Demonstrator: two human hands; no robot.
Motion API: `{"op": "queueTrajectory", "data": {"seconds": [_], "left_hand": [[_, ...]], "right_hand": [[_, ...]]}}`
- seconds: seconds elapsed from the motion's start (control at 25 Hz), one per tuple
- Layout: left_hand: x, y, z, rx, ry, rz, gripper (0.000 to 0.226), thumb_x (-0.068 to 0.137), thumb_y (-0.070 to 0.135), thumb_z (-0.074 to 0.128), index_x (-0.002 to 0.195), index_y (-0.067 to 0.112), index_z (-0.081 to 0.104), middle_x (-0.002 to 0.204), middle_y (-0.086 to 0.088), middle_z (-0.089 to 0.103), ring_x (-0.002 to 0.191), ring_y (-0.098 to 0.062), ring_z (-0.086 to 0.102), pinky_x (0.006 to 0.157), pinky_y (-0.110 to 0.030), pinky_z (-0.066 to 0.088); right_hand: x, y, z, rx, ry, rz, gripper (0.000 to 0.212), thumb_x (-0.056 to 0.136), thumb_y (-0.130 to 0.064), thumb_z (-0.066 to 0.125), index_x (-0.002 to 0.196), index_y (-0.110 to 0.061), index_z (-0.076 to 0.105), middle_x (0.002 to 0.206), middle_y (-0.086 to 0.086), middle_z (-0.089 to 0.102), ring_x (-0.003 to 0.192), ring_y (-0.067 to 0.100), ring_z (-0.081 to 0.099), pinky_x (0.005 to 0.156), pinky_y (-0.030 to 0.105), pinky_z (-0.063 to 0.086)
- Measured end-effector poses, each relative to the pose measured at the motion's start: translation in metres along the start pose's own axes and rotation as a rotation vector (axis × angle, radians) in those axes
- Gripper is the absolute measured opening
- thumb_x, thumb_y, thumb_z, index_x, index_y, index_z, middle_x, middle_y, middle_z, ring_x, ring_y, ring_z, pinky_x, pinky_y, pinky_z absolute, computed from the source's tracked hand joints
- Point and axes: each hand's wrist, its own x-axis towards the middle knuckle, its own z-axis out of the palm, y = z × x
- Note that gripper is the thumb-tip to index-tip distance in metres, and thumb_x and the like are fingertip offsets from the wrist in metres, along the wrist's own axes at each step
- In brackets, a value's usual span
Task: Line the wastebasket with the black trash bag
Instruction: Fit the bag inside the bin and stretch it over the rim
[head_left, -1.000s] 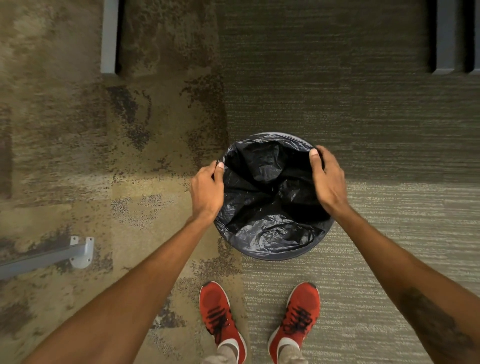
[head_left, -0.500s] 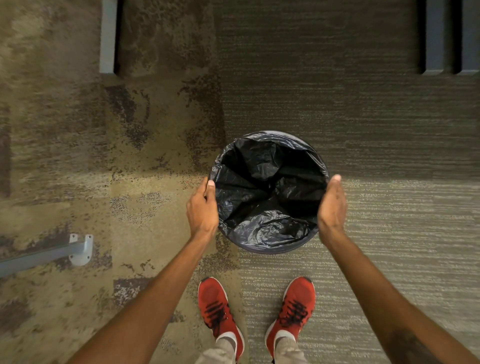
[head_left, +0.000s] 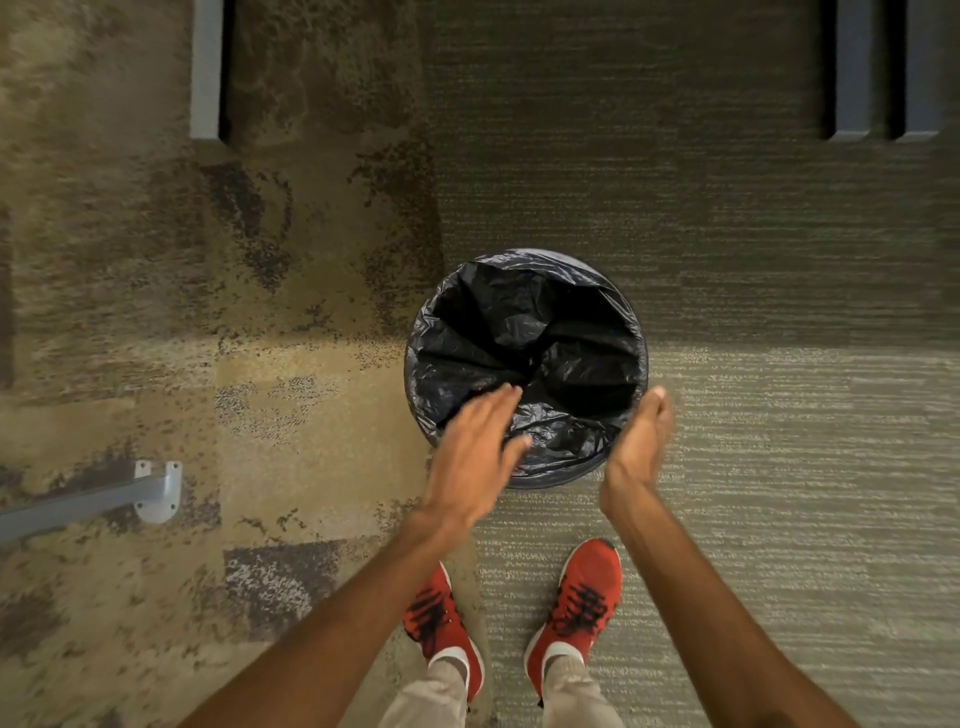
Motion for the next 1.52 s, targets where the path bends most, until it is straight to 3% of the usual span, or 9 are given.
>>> {"op": "queueTrajectory", "data": {"seconds": [0.16, 0.28, 0.4, 0.48, 0.68, 0.96, 1.2, 1.36, 1.52], "left_hand": [[-0.021, 0.009, 0.026, 0.217, -0.156, 0.026, 0.058, 0.101, 0.044, 0.049, 0.152, 0.020, 0.038, 0.140, 0.000, 0.059, 0.129, -0.017, 0.049, 0.113, -0.035, 0.033], [-0.031, 0.006, 0.025, 0.268, -0.052, 0.158, 0.039, 0.102, 0.042, 0.046, 0.128, 0.021, 0.067, 0.122, 0.005, 0.069, 0.113, -0.016, 0.056, 0.105, -0.036, 0.039], [-0.016, 0.007, 0.013, 0.211, 0.113, 0.223, 0.041, 0.101, 0.041, 0.042, 0.107, 0.017, 0.076, 0.108, 0.002, 0.074, 0.103, -0.017, 0.064, 0.108, -0.038, 0.042], [0.011, 0.005, 0.003, 0.203, 0.096, 0.153, 0.035, 0.101, 0.038, 0.049, 0.115, 0.014, 0.071, 0.116, -0.004, 0.073, 0.113, -0.021, 0.064, 0.115, -0.038, 0.038], [0.052, -0.018, -0.010, 0.479, -0.396, -0.224, 0.089, 0.088, 0.055, 0.065, 0.156, 0.012, 0.027, 0.166, -0.013, 0.020, 0.156, -0.033, 0.007, 0.127, -0.048, 0.007], [0.076, 0.006, 0.007, 0.353, -0.083, 0.090, 0.037, 0.098, 0.015, 0.057, 0.134, 0.010, 0.059, 0.136, -0.008, 0.060, 0.125, -0.027, 0.050, 0.103, -0.039, 0.047], [0.098, -0.010, 0.022, 0.689, -0.475, -0.228, 0.078, 0.090, 0.070, 0.045, 0.149, 0.019, 0.044, 0.164, -0.012, 0.026, 0.154, -0.037, 0.012, 0.123, -0.057, 0.008], [0.083, -0.009, 0.002, 0.551, -0.333, -0.112, 0.065, 0.096, 0.055, 0.050, 0.148, 0.015, 0.046, 0.162, -0.012, 0.032, 0.154, -0.032, 0.016, 0.126, -0.050, 0.011], [0.037, -0.001, -0.026, 0.032, 0.225, -0.073, 0.042, 0.100, 0.033, 0.056, 0.139, 0.020, 0.057, 0.141, 0.001, 0.058, 0.128, -0.014, 0.048, 0.108, -0.033, 0.040]], "right_hand": [[0.003, 0.005, -0.002, 0.161, -0.046, 0.204, 0.060, 0.103, -0.055, 0.027, 0.155, -0.024, 0.027, 0.162, 0.007, 0.030, 0.146, 0.028, 0.033, 0.120, 0.048, 0.026], [-0.008, -0.004, -0.005, -0.314, 0.175, -0.399, 0.045, 0.103, -0.034, 0.042, 0.145, -0.019, 0.042, 0.148, -0.001, 0.047, 0.134, 0.014, 0.046, 0.115, 0.031, 0.036], [-0.005, -0.008, 0.015, -0.703, -0.350, -0.850, 0.035, 0.095, -0.010, 0.047, 0.126, -0.016, 0.063, 0.129, -0.002, 0.062, 0.119, 0.011, 0.055, 0.105, 0.012, 0.034], [0.012, -0.013, 0.035, -0.970, -0.635, -0.672, 0.043, 0.093, -0.002, 0.052, 0.134, -0.012, 0.059, 0.138, 0.009, 0.057, 0.129, 0.024, 0.053, 0.110, 0.026, 0.037], [0.057, -0.026, 0.046, -1.102, -0.465, -0.308, 0.075, 0.090, -0.004, 0.062, 0.156, -0.014, 0.028, 0.153, 0.016, 0.041, 0.137, 0.035, 0.045, 0.115, 0.038, 0.036], [0.049, -0.017, 0.067, -0.865, -0.375, -0.502, 0.038, 0.089, 0.001, 0.053, 0.122, -0.012, 0.067, 0.117, 0.010, 0.073, 0.113, 0.027, 0.066, 0.098, 0.032, 0.049], [0.085, 0.006, 0.084, -1.046, -0.639, -0.303, 0.081, 0.078, -0.016, 0.083, 0.147, -0.012, 0.042, 0.141, 0.014, 0.055, 0.132, 0.032, 0.051, 0.110, 0.041, 0.043], [0.063, -0.006, 0.075, -0.867, -0.598, -0.358, 0.076, 0.085, -0.018, 0.077, 0.151, -0.015, 0.040, 0.140, 0.012, 0.059, 0.130, 0.027, 0.055, 0.110, 0.038, 0.044], [0.008, -0.019, 0.030, -0.684, -0.224, -0.662, 0.046, 0.094, -0.016, 0.062, 0.140, -0.018, 0.055, 0.132, 0.002, 0.065, 0.124, 0.020, 0.057, 0.105, 0.027, 0.040]]}}
